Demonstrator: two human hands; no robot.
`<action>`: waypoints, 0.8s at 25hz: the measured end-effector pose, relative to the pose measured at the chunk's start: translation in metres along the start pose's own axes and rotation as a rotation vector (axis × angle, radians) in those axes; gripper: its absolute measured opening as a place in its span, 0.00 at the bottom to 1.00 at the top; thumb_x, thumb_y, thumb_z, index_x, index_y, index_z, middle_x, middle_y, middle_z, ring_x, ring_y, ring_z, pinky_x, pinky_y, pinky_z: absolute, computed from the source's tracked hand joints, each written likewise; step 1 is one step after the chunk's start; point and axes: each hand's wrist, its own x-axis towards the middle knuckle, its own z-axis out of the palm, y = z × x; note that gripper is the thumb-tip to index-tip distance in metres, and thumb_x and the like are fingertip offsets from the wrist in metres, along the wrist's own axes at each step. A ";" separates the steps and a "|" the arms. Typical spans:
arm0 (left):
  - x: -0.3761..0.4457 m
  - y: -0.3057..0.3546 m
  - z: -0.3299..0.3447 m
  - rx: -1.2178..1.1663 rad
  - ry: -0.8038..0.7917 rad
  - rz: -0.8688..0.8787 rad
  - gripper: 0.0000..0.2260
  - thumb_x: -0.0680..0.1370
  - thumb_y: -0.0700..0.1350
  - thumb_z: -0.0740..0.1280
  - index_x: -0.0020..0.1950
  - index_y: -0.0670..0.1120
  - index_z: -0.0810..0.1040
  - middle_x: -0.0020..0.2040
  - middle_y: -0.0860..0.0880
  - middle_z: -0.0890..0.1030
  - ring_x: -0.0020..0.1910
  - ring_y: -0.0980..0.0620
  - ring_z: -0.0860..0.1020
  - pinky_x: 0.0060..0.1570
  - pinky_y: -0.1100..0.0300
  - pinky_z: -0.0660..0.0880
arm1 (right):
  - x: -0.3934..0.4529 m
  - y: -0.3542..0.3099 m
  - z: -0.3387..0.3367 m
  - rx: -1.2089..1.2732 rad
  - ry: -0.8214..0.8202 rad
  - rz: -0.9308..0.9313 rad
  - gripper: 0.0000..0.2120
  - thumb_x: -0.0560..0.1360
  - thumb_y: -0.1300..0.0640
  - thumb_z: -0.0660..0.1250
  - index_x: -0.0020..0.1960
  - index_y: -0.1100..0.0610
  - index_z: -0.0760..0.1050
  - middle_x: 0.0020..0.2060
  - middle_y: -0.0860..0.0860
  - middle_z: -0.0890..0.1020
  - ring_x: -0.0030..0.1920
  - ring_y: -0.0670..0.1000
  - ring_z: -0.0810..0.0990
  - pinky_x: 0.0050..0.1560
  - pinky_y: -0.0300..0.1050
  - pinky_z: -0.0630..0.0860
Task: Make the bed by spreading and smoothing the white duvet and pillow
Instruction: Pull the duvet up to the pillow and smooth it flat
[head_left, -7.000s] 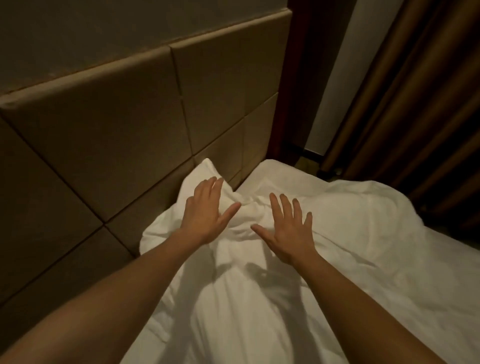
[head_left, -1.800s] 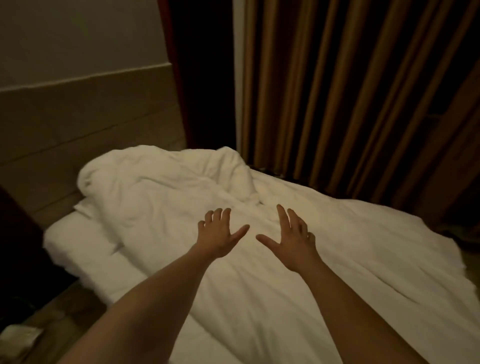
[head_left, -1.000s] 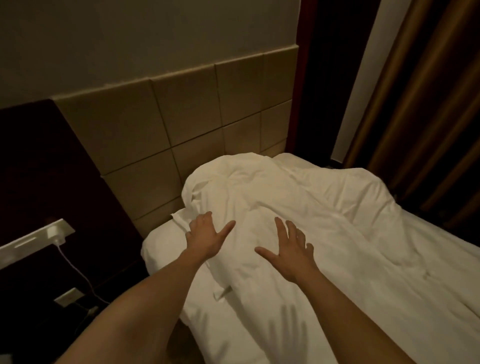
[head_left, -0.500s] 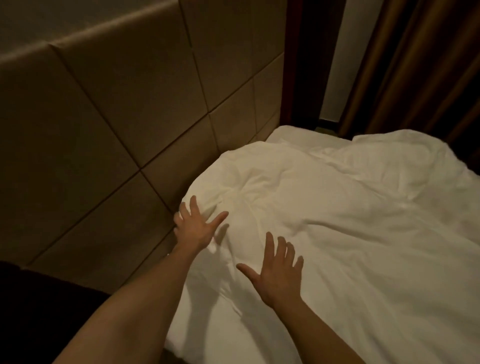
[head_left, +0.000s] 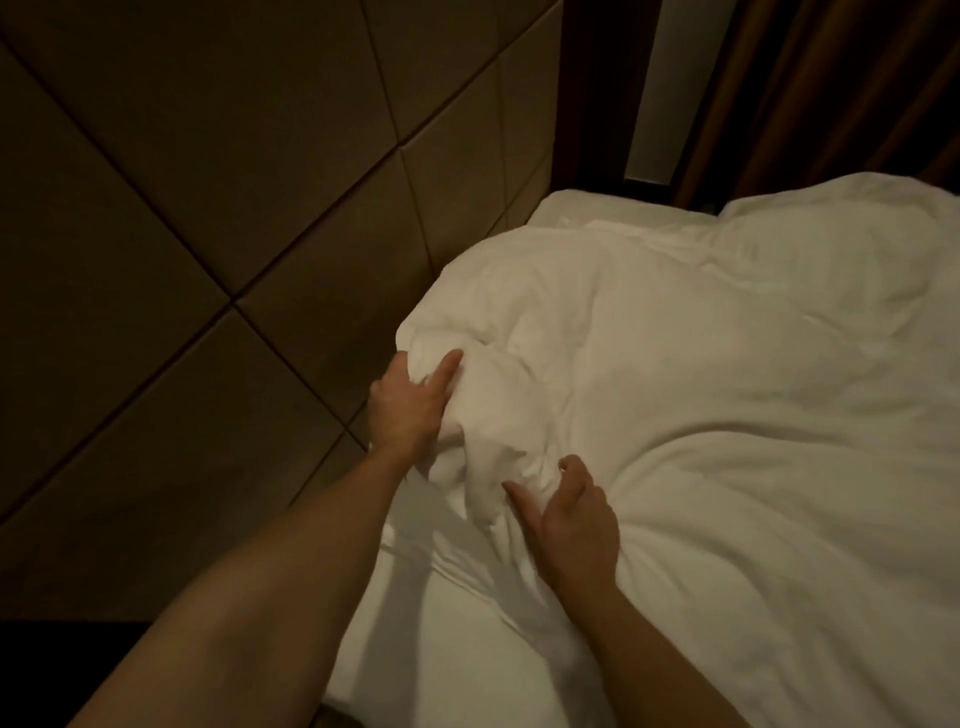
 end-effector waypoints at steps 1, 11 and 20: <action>0.001 0.009 -0.017 0.070 -0.024 0.060 0.42 0.63 0.83 0.57 0.58 0.51 0.78 0.52 0.47 0.83 0.53 0.43 0.80 0.55 0.45 0.79 | 0.002 0.000 -0.017 0.004 -0.018 0.022 0.44 0.70 0.19 0.42 0.61 0.56 0.66 0.43 0.57 0.83 0.41 0.61 0.83 0.40 0.52 0.79; -0.084 0.118 -0.234 0.683 -0.024 0.599 0.31 0.72 0.76 0.49 0.51 0.50 0.67 0.45 0.39 0.79 0.45 0.37 0.79 0.43 0.48 0.76 | -0.067 -0.020 -0.213 -0.168 0.106 -0.313 0.45 0.68 0.19 0.37 0.61 0.55 0.64 0.42 0.54 0.83 0.42 0.61 0.82 0.40 0.50 0.74; -0.125 -0.022 -0.187 0.851 -0.246 0.212 0.44 0.73 0.77 0.39 0.78 0.49 0.59 0.73 0.43 0.71 0.69 0.40 0.71 0.65 0.38 0.67 | -0.149 0.021 -0.102 -0.232 -0.305 -0.228 0.57 0.62 0.22 0.27 0.77 0.55 0.57 0.63 0.53 0.77 0.61 0.58 0.76 0.55 0.51 0.72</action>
